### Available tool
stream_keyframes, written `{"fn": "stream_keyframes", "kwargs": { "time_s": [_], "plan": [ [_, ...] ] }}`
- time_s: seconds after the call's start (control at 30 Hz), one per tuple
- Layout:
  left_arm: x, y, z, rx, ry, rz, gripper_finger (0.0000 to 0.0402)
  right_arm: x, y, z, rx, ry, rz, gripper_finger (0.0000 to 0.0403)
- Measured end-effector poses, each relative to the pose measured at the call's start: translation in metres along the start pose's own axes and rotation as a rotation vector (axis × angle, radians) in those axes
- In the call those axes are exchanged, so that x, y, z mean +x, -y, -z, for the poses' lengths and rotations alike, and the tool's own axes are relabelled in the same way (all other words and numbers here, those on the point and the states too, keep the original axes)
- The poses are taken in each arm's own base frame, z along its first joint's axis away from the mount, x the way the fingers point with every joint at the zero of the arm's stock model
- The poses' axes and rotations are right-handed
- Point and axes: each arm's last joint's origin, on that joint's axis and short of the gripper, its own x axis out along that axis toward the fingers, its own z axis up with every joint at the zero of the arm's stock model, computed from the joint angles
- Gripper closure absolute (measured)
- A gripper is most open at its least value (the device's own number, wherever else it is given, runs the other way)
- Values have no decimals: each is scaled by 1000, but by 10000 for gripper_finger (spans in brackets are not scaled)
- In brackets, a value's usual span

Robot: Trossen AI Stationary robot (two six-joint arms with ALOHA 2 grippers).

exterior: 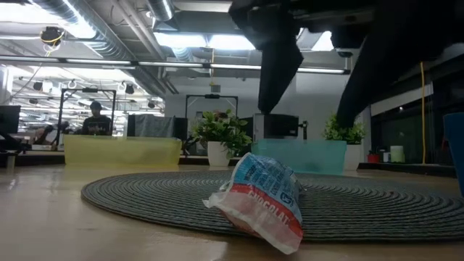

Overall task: Pick and place Granola Bars by type
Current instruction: Put the red granola bar into the yellow bin

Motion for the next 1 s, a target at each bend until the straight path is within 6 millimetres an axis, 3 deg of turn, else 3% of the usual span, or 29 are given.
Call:
{"fn": "stream_keyframes", "kwargs": {
  "time_s": [0.27,0.53,0.73,0.87,1.0],
  "plan": [
    [0,0,0,-2,0,-1,225,12,2,-3,-38,44,2,140],
    [0,0,0,-2,1,-1,225,37,5,4,-28,20,-52,140],
    [0,0,0,-1,1,-1,225,42,8,7,-20,14,-51,142],
    [0,0,0,-1,0,-1,225,42,9,7,-19,14,-50,170],
    [0,0,0,-1,1,-1,225,42,9,7,-19,15,-50,230]
  ]
}}
